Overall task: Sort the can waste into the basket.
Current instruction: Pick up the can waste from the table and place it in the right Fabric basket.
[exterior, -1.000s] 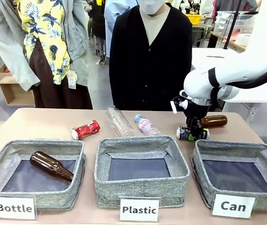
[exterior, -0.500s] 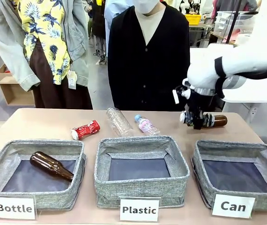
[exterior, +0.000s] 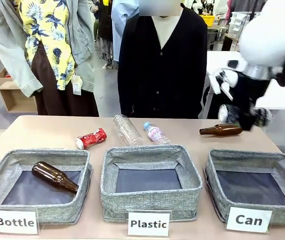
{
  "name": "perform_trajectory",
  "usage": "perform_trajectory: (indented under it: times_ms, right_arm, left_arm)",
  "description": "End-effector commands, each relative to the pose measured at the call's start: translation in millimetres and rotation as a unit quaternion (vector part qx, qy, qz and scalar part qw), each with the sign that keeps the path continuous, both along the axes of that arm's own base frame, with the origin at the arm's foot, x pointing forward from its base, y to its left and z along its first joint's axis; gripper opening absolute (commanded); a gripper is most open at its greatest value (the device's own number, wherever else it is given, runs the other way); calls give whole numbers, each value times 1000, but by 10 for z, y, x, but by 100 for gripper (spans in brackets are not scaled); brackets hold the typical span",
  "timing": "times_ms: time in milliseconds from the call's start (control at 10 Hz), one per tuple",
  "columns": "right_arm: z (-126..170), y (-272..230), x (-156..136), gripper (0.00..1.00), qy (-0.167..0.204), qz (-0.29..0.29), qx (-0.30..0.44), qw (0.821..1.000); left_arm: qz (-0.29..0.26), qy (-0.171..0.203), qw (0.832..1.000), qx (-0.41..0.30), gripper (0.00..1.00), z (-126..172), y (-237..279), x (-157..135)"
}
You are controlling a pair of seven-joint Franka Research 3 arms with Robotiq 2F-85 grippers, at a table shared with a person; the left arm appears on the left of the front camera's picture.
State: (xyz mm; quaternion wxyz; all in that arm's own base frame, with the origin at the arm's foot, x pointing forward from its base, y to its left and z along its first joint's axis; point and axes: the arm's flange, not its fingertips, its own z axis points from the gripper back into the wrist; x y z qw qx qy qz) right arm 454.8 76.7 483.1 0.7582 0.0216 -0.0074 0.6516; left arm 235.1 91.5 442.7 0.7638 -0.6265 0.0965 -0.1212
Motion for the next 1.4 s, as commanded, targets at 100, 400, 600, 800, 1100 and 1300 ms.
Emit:
perform_trajectory:
  times_ms: [100, 400, 600, 800, 1100, 1300]
  right_arm:
    - [-378, -342, -695, 0, 17, 46, -5, 999]
    - [-583, -558, -858, 0, 34, 64, 12, 997]
    - [-638, -610, -830, 56, 33, 52, 21, 998]
    - [-623, -629, -824, 100, 35, 25, 20, 999]
    - [-630, -671, -828, 82, 39, -6, 24, 999]
    - [-631, -702, -793, 100, 42, -20, 26, 999]
  left_arm:
    - [3, -8, 1000, -12, 100, 17, -6, 8]
    - [3, -8, 1000, -12, 100, 17, -6, 8]
    - [3, -8, 1000, -12, 100, 17, -6, 8]
    - [3, -8, 1000, -12, 100, 17, -6, 8]
    - [3, -8, 1000, -12, 100, 17, -6, 8]
    - [3, -8, 1000, -12, 100, 17, -6, 8]
